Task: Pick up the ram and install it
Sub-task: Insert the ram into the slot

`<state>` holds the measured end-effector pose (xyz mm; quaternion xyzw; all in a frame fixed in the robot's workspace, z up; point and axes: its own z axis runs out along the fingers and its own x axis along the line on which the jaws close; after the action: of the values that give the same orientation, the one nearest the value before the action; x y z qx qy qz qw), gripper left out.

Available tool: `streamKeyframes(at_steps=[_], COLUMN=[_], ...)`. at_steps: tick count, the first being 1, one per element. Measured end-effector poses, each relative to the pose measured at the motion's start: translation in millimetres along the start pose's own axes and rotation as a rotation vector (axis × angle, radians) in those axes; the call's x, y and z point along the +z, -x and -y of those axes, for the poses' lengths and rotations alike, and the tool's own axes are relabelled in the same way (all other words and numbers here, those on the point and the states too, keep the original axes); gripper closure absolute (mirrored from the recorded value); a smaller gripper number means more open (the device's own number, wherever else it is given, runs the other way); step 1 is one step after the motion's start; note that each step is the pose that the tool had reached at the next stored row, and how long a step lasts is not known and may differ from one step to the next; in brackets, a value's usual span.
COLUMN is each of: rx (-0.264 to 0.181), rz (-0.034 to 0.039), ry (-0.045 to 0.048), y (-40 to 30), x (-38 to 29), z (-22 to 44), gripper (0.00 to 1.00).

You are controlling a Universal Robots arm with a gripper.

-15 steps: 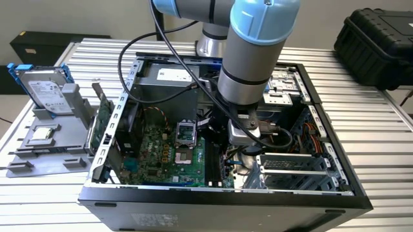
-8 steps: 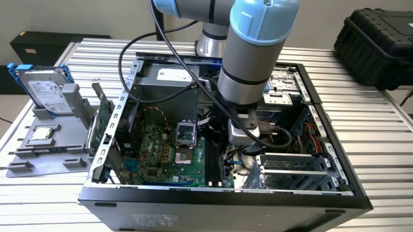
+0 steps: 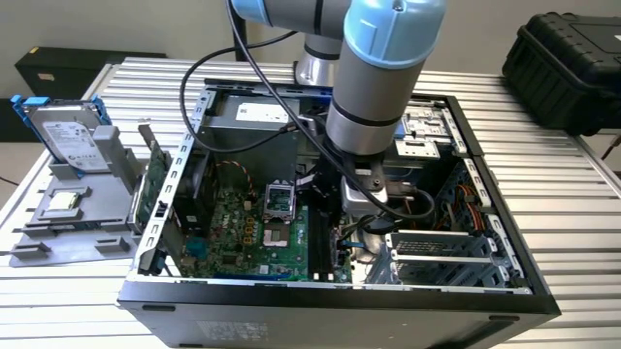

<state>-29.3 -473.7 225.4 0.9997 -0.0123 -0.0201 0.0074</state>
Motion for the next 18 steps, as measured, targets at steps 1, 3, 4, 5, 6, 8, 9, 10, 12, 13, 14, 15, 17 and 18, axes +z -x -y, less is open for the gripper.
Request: streamKeyframes(at_steps=[1,3,4,5,6,8,9,10,12,13,14,15,17,18], rx=[0.000,0.000,0.000,0.000,0.000,-0.001,-0.001,-0.001,-0.001,-0.001,-0.001,-0.001,-0.001,-0.001], rz=[0.0000,0.0002,0.0002,0.0002,0.0003,0.0003,0.0004,0.0005,0.0005,0.0004,0.0005,0.0005,0.0006,0.0005], ry=[-0.0013,-0.0042,-0.0057,-0.0073,-0.0089,-0.0114,-0.0125,-0.0134,-0.0156,-0.0165,-0.0170,-0.0170,-0.0169,-0.0171], y=[0.3,1.1,1.5,1.8,1.8,1.9,1.9,1.9,1.9,1.9,1.9,1.9,1.9,1.9], x=[0.5,1.7,2.4,3.2,4.0,5.6,6.4,7.2,8.9,9.8,10.4,10.6,10.7,10.9], z=[0.4,1.2,1.6,1.9,2.1,2.6,2.8,3.0,3.1,3.1,3.1,3.1,3.2,3.2], gripper=[1.00,1.00,1.00,1.00,1.00,1.00,1.00,1.00,1.00,1.00,1.00,1.00,1.00,1.00])
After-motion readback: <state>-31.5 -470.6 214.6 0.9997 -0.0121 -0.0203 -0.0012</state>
